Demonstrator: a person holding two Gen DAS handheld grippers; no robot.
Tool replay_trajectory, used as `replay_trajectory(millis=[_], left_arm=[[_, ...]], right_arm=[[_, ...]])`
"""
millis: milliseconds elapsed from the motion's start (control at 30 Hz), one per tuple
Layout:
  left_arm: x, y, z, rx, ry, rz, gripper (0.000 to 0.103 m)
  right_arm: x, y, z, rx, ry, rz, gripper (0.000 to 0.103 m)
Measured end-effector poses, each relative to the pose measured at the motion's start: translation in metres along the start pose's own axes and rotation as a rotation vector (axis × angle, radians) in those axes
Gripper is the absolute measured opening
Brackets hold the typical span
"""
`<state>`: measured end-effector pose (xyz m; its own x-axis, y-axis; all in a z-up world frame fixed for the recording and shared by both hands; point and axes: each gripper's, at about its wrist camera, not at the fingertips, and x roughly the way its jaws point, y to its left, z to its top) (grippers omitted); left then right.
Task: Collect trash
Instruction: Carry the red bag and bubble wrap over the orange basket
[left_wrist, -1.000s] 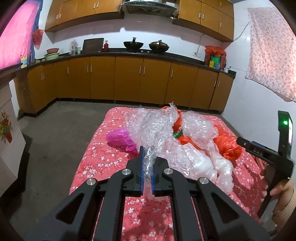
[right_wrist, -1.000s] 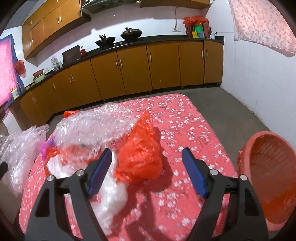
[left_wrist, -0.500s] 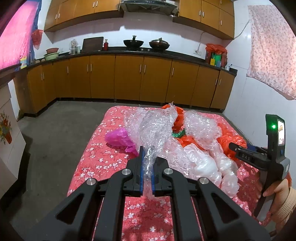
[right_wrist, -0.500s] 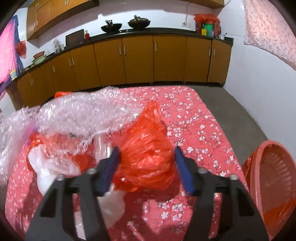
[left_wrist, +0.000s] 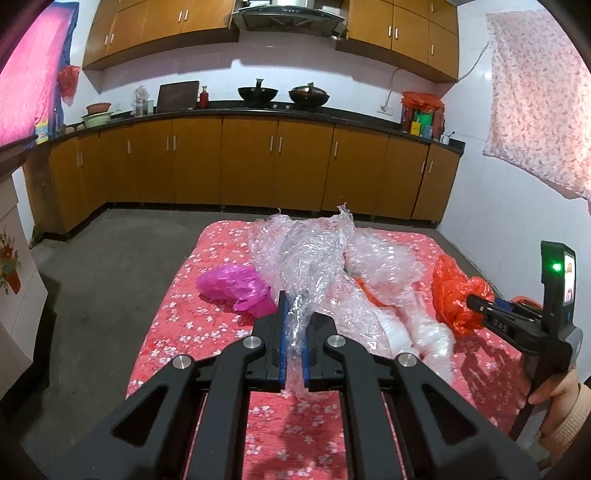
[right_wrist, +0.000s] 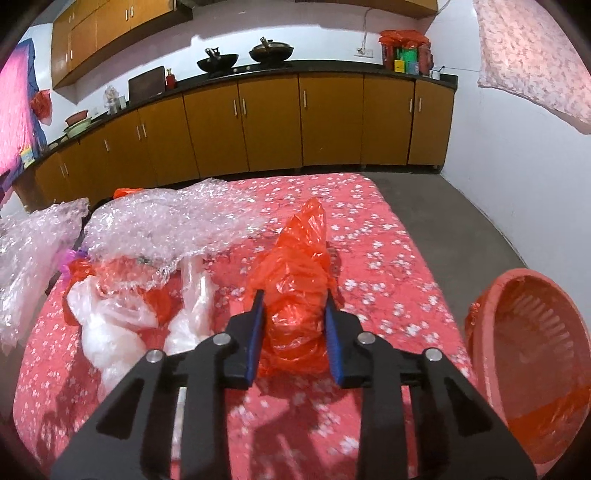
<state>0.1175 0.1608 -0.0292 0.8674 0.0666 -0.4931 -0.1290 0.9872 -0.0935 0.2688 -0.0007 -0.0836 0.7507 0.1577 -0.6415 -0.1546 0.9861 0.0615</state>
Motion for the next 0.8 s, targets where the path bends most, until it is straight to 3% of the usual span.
replay_trajectory(millis=[800], left_arm=[[-0.008,-0.111,0.001,0.106,-0.028,-0.224,0.006]], right_arm=[[-0.104,-0.104,-0.03,0.102,-0.087,-0.134,0.027]])
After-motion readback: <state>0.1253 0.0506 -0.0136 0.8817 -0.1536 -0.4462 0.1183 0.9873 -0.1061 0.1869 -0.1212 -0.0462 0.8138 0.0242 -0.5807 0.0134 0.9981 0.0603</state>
